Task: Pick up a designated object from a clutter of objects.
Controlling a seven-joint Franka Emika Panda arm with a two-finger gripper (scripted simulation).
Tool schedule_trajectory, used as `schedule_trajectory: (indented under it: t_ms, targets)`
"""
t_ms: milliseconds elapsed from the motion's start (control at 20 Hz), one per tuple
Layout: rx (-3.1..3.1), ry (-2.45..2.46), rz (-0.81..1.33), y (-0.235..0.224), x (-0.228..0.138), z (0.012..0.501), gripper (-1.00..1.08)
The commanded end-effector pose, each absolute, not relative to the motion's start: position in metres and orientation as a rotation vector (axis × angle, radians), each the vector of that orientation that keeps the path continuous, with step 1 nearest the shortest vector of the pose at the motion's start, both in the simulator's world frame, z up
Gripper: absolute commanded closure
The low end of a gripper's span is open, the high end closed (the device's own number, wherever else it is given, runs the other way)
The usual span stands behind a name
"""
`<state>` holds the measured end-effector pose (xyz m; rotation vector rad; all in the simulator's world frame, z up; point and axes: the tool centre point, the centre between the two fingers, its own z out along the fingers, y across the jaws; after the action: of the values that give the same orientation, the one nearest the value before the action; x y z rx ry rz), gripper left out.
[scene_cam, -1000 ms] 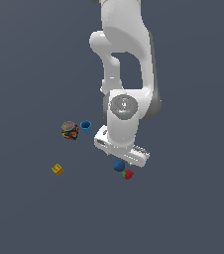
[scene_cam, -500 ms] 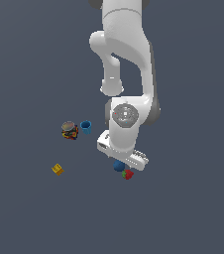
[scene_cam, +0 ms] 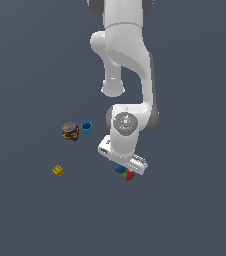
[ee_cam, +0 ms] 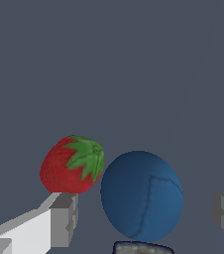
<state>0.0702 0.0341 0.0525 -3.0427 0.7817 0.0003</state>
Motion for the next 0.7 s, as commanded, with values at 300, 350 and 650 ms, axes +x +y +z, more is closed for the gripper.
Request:
schedule_trajectory:
  t_ms: [300, 350, 650]
  targets:
    - [-3.042, 0.784, 0.0, 0.0343, 0.071, 0.0308, -0.92]
    - [-3.042, 0.784, 0.0, 0.0343, 0.071, 0.0308, 1.08]
    - [-3.042, 0.784, 0.0, 0.0343, 0.071, 0.0308, 1.08]
